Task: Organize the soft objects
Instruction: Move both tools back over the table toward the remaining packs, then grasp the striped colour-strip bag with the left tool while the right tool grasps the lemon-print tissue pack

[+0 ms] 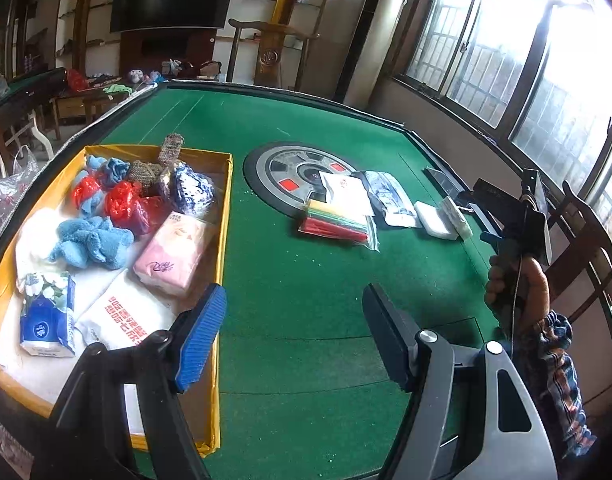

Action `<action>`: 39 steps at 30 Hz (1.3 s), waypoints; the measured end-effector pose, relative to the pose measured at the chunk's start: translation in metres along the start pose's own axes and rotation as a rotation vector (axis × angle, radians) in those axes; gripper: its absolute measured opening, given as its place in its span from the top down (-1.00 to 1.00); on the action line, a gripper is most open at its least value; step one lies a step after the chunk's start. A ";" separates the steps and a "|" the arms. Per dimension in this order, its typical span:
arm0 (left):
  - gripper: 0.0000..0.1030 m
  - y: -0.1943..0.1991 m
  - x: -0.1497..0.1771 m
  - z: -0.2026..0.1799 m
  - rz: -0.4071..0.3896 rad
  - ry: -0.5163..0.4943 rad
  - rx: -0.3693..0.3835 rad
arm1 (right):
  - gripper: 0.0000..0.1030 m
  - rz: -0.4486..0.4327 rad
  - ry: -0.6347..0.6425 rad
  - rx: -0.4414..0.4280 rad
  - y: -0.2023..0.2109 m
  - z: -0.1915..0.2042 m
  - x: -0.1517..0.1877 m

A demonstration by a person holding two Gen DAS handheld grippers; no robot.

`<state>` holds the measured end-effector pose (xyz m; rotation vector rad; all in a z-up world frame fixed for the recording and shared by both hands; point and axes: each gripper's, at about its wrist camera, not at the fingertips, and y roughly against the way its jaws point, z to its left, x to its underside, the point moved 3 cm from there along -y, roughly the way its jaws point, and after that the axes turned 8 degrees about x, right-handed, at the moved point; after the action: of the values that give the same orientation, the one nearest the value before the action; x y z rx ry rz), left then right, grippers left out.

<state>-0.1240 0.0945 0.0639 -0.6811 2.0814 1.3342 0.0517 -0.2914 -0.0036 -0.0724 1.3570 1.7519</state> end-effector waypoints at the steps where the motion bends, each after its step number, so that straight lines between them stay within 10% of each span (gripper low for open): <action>1: -0.37 -0.002 0.001 -0.001 0.007 -0.004 0.003 | -0.88 0.005 -0.018 -0.012 -0.005 -0.003 -0.001; 5: -0.37 -0.003 0.006 -0.005 0.017 -0.026 0.002 | -0.82 0.038 -0.031 -0.014 -0.019 -0.012 0.000; 8: -0.37 -0.002 0.007 -0.003 0.018 -0.018 -0.001 | -0.09 0.037 0.034 0.021 -0.015 -0.008 0.003; 12: -0.37 -0.003 0.009 -0.002 0.020 -0.011 -0.003 | 0.05 0.076 0.074 -0.011 -0.005 -0.003 0.019; 23: -0.37 -0.011 0.005 -0.008 0.054 -0.034 0.009 | 0.02 0.152 0.212 0.002 0.035 0.000 0.087; 27: -0.37 -0.028 -0.008 -0.017 0.089 -0.039 0.038 | -0.38 0.147 0.203 -0.001 0.047 -0.005 0.082; 39: -0.36 -0.166 -0.086 -0.015 0.233 0.040 0.071 | -0.44 0.126 0.198 -0.105 0.024 0.009 0.069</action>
<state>0.0475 0.0284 0.0240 -0.4497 2.2845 1.3714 -0.0013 -0.2425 -0.0189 -0.2288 1.4359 1.9633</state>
